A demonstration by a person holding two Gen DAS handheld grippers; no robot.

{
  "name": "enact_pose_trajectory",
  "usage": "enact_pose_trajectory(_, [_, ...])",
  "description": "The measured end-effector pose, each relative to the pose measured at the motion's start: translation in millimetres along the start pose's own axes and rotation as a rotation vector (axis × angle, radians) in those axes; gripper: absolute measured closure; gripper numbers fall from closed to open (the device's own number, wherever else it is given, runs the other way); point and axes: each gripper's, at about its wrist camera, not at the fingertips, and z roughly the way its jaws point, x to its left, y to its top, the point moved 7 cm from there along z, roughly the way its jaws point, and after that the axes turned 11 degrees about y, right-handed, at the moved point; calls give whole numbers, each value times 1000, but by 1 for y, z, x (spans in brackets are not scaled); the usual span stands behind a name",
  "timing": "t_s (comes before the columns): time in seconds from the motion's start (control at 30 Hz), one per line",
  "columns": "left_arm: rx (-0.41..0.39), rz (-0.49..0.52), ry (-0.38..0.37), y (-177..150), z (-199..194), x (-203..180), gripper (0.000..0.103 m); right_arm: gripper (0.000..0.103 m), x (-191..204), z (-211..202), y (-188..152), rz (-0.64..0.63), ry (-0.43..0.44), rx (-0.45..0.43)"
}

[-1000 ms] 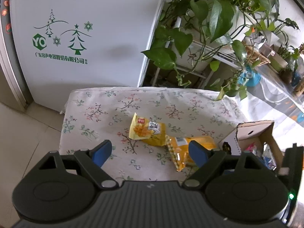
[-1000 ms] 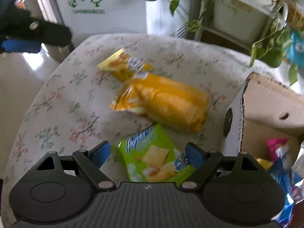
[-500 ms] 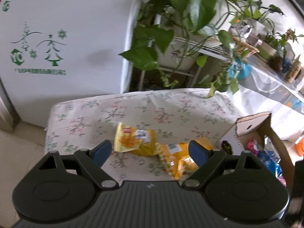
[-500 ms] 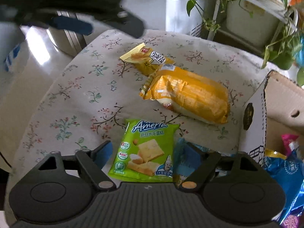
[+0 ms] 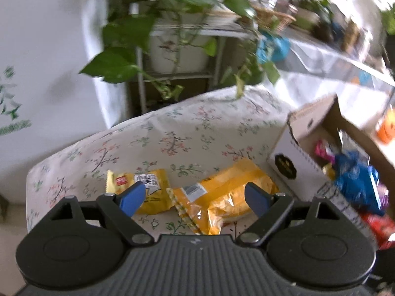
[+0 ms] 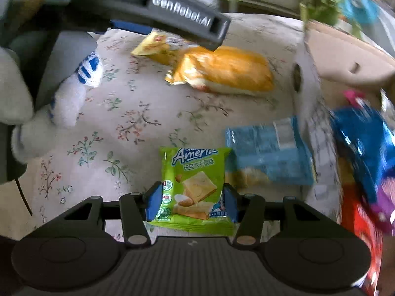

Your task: Organize snacks

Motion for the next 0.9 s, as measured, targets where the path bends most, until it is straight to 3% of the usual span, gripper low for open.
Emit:
enact_pose_trajectory(0.13, [-10,70,-16,0,8,-5,16,41,-1,1,-12,57,-11,-23])
enact_pose_trajectory(0.23, [-19,105,-39,3,14,-7,16,32,3,5,-14,53,-44,-39])
enact_pose_trajectory(0.33, [-24,176,-68,4,18,-16,16,17,5,7,-17,25,-62,-18])
enact_pose_trajectory(0.57, [-17,314,-94,-2,32,-40,16,4,-7,12,-20,32,-111,-14])
enact_pose_trajectory(0.9, [-15,384,-64,-13,46,-60,14,0,-14,11,-26,60,-123,-39])
